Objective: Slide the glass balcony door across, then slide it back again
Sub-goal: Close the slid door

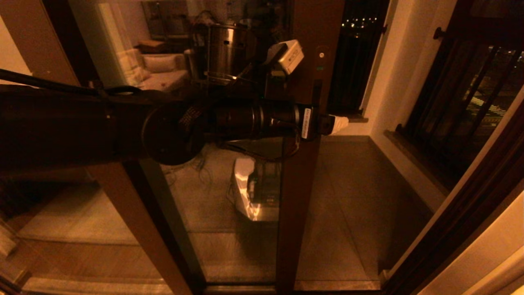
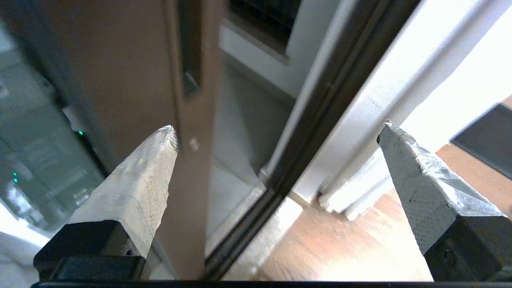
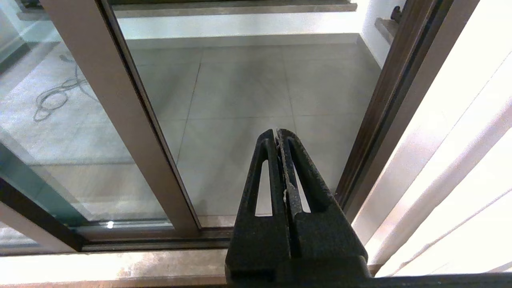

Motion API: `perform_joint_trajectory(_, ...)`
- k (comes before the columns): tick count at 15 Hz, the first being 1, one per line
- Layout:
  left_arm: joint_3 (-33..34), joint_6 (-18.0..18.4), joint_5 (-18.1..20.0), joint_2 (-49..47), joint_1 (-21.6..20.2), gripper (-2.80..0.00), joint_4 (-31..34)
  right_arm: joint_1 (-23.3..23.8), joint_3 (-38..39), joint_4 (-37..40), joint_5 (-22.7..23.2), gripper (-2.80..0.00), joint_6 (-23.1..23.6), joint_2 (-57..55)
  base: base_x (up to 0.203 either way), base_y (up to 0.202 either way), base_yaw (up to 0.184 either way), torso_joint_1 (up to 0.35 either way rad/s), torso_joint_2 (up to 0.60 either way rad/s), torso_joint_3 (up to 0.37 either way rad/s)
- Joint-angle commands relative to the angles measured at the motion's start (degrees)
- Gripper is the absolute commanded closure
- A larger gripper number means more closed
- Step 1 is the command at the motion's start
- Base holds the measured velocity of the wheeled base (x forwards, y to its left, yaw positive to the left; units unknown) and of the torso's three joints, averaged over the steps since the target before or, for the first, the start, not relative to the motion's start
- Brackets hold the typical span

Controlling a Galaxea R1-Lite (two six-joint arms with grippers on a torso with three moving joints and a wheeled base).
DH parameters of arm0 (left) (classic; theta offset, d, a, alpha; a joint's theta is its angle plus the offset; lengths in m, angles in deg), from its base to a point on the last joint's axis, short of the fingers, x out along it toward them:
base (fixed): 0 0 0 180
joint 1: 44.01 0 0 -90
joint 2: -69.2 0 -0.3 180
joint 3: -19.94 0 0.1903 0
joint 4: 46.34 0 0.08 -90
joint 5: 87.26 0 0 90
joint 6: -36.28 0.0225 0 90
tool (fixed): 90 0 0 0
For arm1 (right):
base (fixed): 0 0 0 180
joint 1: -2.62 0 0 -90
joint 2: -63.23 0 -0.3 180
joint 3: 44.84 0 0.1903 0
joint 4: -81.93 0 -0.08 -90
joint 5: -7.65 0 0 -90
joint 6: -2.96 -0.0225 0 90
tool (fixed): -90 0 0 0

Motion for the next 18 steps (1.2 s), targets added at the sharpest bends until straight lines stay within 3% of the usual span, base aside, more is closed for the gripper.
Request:
perform_joint_trajectory(1,5.68,-0.17,-2.45,8.46,-0.10,-2.80,0.12,-0.02,0.00,0.00,0.02,0.00,0.02,-0.07,0.000,0.000,0.000,0.000,0.00,0.000)
perform_joint_trajectory(5,18.66,-0.57,-11.13,23.08,-0.20,-2.80,1.22,-0.02,-0.02,0.00,0.02,0.00,0.02,-0.07,0.000,0.000,0.000,0.000,0.00,0.000)
perform_joint_trajectory(9,35.09,-1.56,-21.04,43.99,-2.71,-2.80,5.41,-0.02,-0.02,0.00,0.02,0.00,0.02,-0.07,0.000,0.000,0.000,0.000,0.00,0.000)
perform_joint_trajectory(10,38.19,-1.66,-22.56,49.04,-4.54,0.00,7.13,-0.02,-0.02,0.00,0.02,0.00,0.02,-0.07,0.000,0.000,0.000,0.000,0.00,0.000)
perform_joint_trajectory(14,48.90,-1.76,-24.97,68.06,-17.08,0.00,13.09,-0.02,-0.02,0.00,0.02,0.00,0.02,-0.07,0.000,0.000,0.000,0.000,0.00,0.000)
perform_joint_trajectory(18,58.68,-1.37,-25.17,82.65,-29.70,0.00,14.80,-0.02,-0.02,0.08,0.02,0.00,0.02,-0.07,0.000,0.000,0.000,0.000,0.00,0.000)
